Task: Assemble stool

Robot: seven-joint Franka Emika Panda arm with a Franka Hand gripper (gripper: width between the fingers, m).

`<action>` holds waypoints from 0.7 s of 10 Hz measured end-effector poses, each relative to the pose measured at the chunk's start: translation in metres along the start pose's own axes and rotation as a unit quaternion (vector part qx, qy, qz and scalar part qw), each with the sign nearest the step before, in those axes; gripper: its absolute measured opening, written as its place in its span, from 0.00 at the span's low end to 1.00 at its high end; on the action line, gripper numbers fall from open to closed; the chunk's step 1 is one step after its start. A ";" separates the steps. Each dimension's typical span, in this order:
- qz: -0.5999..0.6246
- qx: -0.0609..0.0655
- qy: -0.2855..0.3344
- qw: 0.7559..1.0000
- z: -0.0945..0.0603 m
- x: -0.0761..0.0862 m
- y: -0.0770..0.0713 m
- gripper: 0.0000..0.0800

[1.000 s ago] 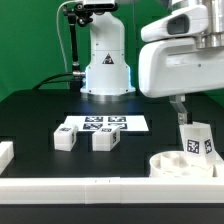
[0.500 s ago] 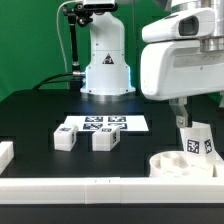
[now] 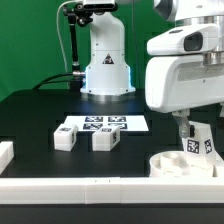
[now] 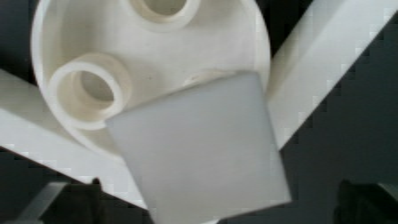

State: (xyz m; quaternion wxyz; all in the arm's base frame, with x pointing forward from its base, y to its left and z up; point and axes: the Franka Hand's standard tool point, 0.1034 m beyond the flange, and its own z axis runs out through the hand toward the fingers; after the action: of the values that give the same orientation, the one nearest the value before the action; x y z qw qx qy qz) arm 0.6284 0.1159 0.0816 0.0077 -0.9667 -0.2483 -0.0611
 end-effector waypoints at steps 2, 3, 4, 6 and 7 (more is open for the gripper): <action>0.002 0.000 0.000 1.000 0.000 -0.001 0.002 0.70; 0.003 0.000 0.000 1.000 0.000 -0.001 0.002 0.70; 0.003 0.000 0.000 1.000 0.000 0.000 0.002 0.49; 0.011 0.000 0.000 1.000 0.000 0.000 0.002 0.43; 0.023 0.000 0.000 1.000 0.000 0.000 0.002 0.43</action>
Offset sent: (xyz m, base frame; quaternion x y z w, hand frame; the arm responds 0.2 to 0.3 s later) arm 0.0000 0.0000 0.0000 0.0000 0.0000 0.0000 1.0000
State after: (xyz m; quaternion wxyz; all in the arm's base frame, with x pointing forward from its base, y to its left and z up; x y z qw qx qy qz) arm 0.6292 0.1136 0.0819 0.0089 -0.9722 -0.2259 -0.0614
